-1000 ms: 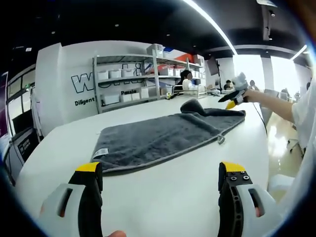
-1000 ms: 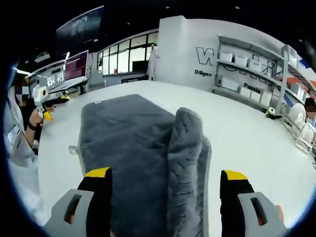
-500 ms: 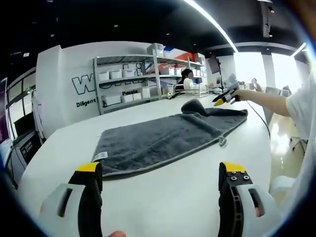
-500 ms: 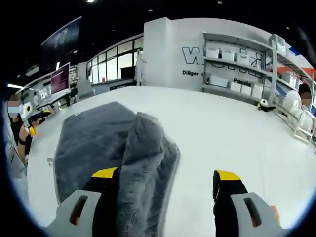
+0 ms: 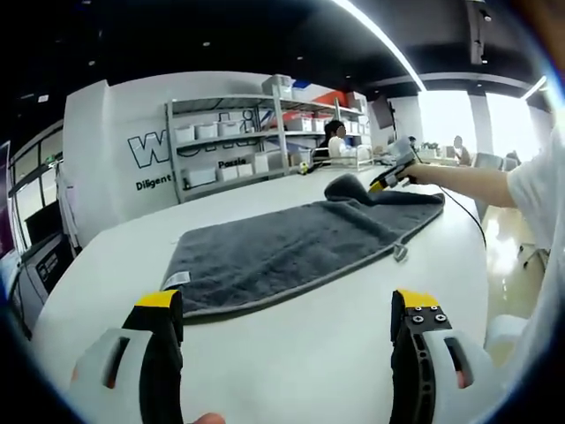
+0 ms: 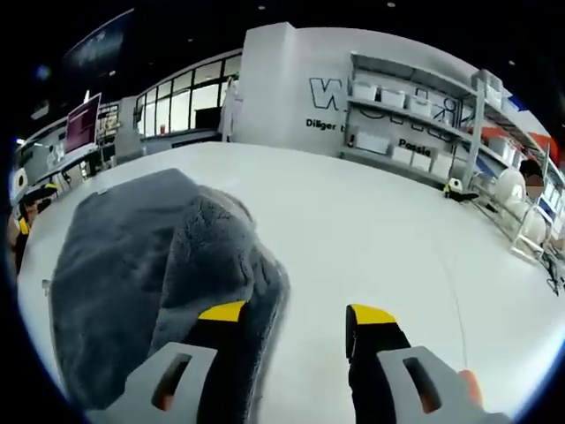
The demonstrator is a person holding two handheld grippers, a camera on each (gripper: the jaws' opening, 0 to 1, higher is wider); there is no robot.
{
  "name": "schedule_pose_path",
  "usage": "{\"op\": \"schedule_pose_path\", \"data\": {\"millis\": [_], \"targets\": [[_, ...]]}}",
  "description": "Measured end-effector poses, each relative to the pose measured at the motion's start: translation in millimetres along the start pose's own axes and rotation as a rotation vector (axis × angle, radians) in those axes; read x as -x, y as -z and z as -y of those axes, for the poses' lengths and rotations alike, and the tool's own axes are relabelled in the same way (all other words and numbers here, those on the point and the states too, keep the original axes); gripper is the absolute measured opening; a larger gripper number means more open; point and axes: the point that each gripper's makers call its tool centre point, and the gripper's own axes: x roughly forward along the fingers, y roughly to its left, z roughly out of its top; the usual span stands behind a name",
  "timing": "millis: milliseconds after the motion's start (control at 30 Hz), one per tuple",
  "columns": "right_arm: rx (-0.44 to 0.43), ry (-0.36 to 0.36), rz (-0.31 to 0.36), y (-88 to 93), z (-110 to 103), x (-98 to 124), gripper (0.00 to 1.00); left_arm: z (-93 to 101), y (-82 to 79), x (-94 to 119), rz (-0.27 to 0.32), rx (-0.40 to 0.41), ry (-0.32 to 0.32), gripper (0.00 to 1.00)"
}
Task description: Open the folded towel by lifting each exposed corner and separating the folded layers until the towel lies flat within the target outline without major curled edges
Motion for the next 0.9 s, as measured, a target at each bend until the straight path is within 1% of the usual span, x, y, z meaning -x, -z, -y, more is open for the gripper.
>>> {"op": "schedule_pose_path", "data": {"millis": [67,300,467,600,767,833,900], "targets": [[0.011,0.006,-0.01,0.4,0,-4,0.35,0.7,0.0,-1,-0.001,0.0,0.002,0.97],[0.015,-0.001,-0.064,7.8,-6,-17,0.33,2.1,-0.4,-2,-0.002,-0.001,0.003,0.97],[0.017,-0.001,-0.098,13.4,-6,-22,0.26,2.2,-0.9,-1,-0.001,0.0,0.002,0.97],[-0.023,-0.009,-0.105,14.8,-7,-22,0.24,2.0,-1.0,-1,-0.001,0.001,0.001,0.97],[-0.049,-0.028,-0.105,16.5,-14,-21,0.13,3.1,-1.2,-2,-0.001,0.0,0.005,0.97],[-0.065,-0.038,-0.102,17.3,-18,-20,0.12,3.4,-1.3,-2,-0.001,-0.001,0.005,0.97],[-0.079,-0.043,-0.1,17.7,-18,-20,0.1,2.9,-1.3,-1,-0.002,-0.002,0.002,0.97]]}}
